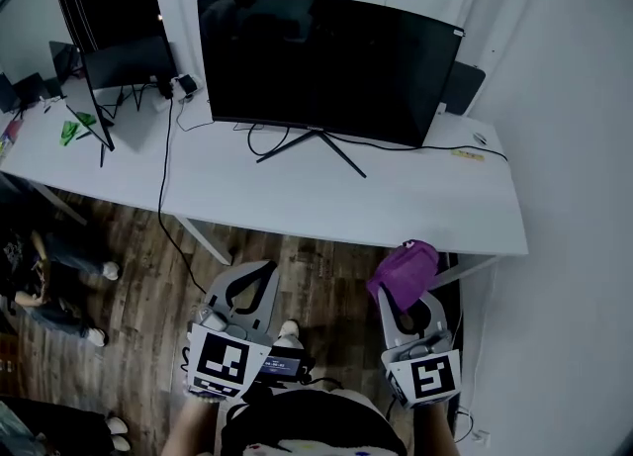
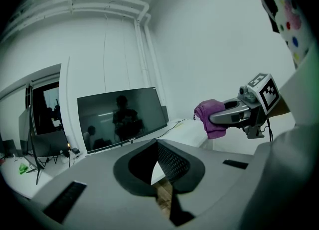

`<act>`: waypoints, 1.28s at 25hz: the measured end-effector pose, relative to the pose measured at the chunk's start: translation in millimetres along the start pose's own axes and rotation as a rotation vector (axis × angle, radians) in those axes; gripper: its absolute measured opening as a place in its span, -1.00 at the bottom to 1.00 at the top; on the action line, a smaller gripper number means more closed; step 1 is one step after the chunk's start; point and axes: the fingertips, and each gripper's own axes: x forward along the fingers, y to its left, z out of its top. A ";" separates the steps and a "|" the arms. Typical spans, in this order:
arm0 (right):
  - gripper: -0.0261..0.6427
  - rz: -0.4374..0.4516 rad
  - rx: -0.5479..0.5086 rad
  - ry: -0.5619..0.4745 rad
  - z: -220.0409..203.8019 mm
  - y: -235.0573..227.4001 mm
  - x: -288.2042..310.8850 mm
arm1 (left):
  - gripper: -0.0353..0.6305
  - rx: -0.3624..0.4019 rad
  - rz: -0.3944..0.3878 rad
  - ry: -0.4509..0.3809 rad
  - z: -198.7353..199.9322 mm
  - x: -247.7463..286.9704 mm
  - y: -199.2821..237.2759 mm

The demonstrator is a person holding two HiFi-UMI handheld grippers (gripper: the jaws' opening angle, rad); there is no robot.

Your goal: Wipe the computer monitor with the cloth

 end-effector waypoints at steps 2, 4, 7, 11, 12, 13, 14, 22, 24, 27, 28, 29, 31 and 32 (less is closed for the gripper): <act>-0.69 0.000 -0.008 -0.009 12.0 1.3 24.8 | -0.88 0.000 0.000 -0.003 2.7 10.2 21.9; -0.69 -0.001 -0.028 -0.015 21.5 0.9 48.1 | -0.88 0.002 0.001 -0.006 4.6 20.8 43.3; -0.69 -0.004 -0.051 -0.020 31.6 -0.7 80.0 | -0.88 0.010 -0.007 -0.017 7.9 36.7 73.3; -0.69 -0.023 -0.057 -0.022 42.9 -6.4 120.9 | -0.88 0.013 -0.011 -0.024 10.5 59.2 110.9; -0.69 -0.029 -0.058 -0.021 45.4 -8.1 130.5 | -0.88 0.014 -0.012 -0.027 11.6 64.7 119.5; -0.69 -0.034 -0.062 -0.021 47.8 -9.6 140.2 | -0.88 0.015 -0.012 -0.031 12.0 69.9 128.3; -0.69 -0.037 -0.068 -0.023 50.4 -10.9 150.1 | -0.88 0.015 -0.012 -0.034 12.4 75.0 137.0; -0.69 -0.013 -0.151 -0.023 70.4 -15.3 211.7 | -0.88 0.031 -0.018 -0.042 12.9 103.1 188.9; -0.69 0.007 -0.188 -0.021 75.6 -15.4 224.2 | -0.88 0.024 -0.012 -0.054 15.3 105.7 198.0; -0.69 0.036 -0.221 -0.027 84.4 -15.2 241.9 | -0.88 0.015 -0.002 -0.051 14.8 109.5 208.8; -0.69 0.048 -0.217 -0.027 86.4 -15.7 247.5 | -0.88 0.012 0.005 -0.045 12.8 111.1 211.5; -0.69 0.061 -0.208 -0.029 88.7 -16.5 253.6 | -0.88 0.008 0.012 -0.038 10.3 112.7 214.1; -0.69 0.091 -0.203 -0.039 95.9 -18.8 267.4 | -0.88 0.004 0.025 -0.032 8.1 116.0 219.8; -0.69 0.105 -0.217 -0.044 100.1 -19.6 274.6 | -0.88 0.005 0.029 -0.030 7.8 117.4 222.4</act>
